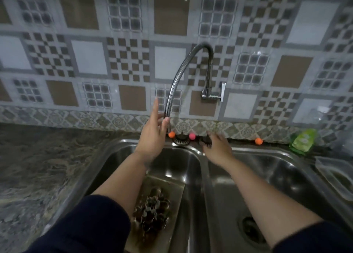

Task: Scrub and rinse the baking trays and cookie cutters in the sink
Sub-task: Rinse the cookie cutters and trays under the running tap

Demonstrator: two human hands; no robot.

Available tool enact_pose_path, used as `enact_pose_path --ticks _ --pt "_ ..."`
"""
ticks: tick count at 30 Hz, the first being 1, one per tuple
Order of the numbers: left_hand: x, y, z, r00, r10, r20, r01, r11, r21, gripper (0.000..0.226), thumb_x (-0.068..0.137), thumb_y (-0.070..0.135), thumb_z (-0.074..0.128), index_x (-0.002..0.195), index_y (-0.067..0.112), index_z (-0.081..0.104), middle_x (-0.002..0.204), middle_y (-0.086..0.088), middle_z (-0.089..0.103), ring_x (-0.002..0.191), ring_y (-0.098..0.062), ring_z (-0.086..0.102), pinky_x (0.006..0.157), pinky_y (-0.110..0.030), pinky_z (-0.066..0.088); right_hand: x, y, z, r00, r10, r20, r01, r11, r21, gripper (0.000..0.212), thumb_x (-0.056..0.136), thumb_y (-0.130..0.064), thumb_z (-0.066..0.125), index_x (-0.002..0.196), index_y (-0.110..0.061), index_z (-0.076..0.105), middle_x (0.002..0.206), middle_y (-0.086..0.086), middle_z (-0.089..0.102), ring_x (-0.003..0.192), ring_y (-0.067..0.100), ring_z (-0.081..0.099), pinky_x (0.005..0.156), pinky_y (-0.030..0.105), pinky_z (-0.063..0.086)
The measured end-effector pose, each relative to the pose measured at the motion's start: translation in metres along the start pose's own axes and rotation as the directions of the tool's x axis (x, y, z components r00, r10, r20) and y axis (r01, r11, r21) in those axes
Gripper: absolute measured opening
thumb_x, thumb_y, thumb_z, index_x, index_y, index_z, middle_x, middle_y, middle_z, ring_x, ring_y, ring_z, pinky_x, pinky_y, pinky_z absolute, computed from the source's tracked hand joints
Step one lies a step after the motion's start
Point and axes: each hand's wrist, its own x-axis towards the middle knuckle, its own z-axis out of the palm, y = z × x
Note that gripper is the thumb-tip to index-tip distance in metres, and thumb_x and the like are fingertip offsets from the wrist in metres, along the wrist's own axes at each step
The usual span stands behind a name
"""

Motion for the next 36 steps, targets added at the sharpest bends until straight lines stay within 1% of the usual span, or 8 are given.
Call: enact_pose_path --ticks 3,8,11,18,24,27,32,36 --pt "0.017 0.009 0.007 0.999 0.050 0.010 -0.050 0.998 -0.027 0.070 0.101 0.039 0.037 0.147 0.050 -0.014 0.143 -0.008 0.049 0.124 -0.021 0.053 0.106 -0.044 0.041 0.050 -0.006 -0.029 0.995 -0.001 -0.102 0.016 0.989 0.148 0.064 0.094 -0.042 0.051 0.149 -0.024 0.025 0.155 0.006 0.026 0.142 0.028 0.025 0.114 0.047 0.027" --pt "0.025 0.003 0.026 0.991 0.107 -0.078 -0.109 0.994 -0.020 0.071 0.100 0.039 0.040 0.138 0.062 -0.015 0.090 -0.002 0.064 0.078 -0.014 0.065 0.078 -0.035 0.055 0.125 -0.010 -0.064 0.969 0.061 -0.241 0.040 0.918 0.395 0.058 0.094 -0.036 0.052 0.146 -0.020 0.032 0.146 0.007 0.042 0.133 0.032 0.041 0.110 0.045 0.036" --pt "0.026 0.000 0.035 0.987 0.079 -0.142 -0.087 0.995 -0.047 0.072 0.098 0.037 0.042 0.130 0.072 -0.014 0.092 0.005 0.065 0.073 -0.006 0.065 0.074 -0.027 0.054 0.152 -0.013 -0.077 0.951 0.153 -0.267 0.014 0.845 0.535 0.053 0.101 -0.029 0.042 0.150 -0.017 0.025 0.147 0.007 0.042 0.131 0.030 0.044 0.106 0.036 0.036" --pt "0.029 -0.007 0.037 0.976 0.136 -0.171 -0.149 0.987 -0.064 0.074 0.095 0.037 0.046 0.128 0.076 -0.008 0.091 0.009 0.068 0.073 -0.001 0.069 0.067 -0.006 0.048 0.171 -0.018 -0.079 0.909 0.251 -0.332 0.078 0.681 0.728 0.029 0.101 -0.027 0.042 0.126 -0.019 0.054 0.121 0.010 0.062 0.109 0.028 0.059 0.095 0.035 0.047" --pt "0.025 0.000 0.037 0.978 0.107 -0.179 -0.137 0.977 -0.165 0.078 0.096 0.025 0.052 0.127 0.076 0.002 0.087 0.002 0.066 0.071 -0.011 0.069 0.070 -0.021 0.057 0.144 -0.009 -0.058 0.864 0.171 -0.474 0.257 0.658 0.707 0.031 0.096 -0.018 0.055 0.127 -0.017 0.052 0.114 -0.004 0.059 0.102 0.008 0.054 0.090 0.015 0.040" --pt "0.022 0.004 0.037 0.983 0.084 -0.165 -0.122 0.965 -0.233 0.077 0.095 0.021 0.053 0.129 0.072 0.006 0.088 -0.005 0.064 0.070 -0.019 0.068 0.069 -0.025 0.058 0.129 0.001 -0.047 0.820 0.122 -0.560 0.326 0.704 0.631 0.021 0.093 -0.015 0.060 0.112 -0.011 0.054 0.103 0.000 0.064 0.095 0.014 0.061 0.091 0.029 0.048" --pt "0.020 0.005 0.038 0.986 0.071 -0.151 -0.106 0.966 -0.236 0.079 0.095 0.018 0.053 0.133 0.067 0.005 0.087 0.003 0.065 0.072 -0.013 0.069 0.070 -0.022 0.057 0.108 0.014 -0.037 0.890 0.037 -0.455 0.247 0.800 0.547 0.033 0.091 -0.019 0.063 0.118 -0.013 0.044 0.134 0.006 0.055 0.116 0.026 0.057 0.091 0.028 0.043" --pt "0.019 0.006 0.038 0.989 0.056 -0.137 -0.086 0.970 -0.227 0.079 0.095 0.020 0.055 0.142 0.056 0.003 0.082 0.006 0.064 0.074 -0.007 0.068 0.073 -0.021 0.056 0.090 0.016 -0.046 0.940 -0.013 -0.340 0.140 0.925 0.354 0.056 0.092 -0.022 0.062 0.138 -0.022 0.030 0.139 0.011 0.051 0.118 0.034 0.055 0.090 0.033 0.042"
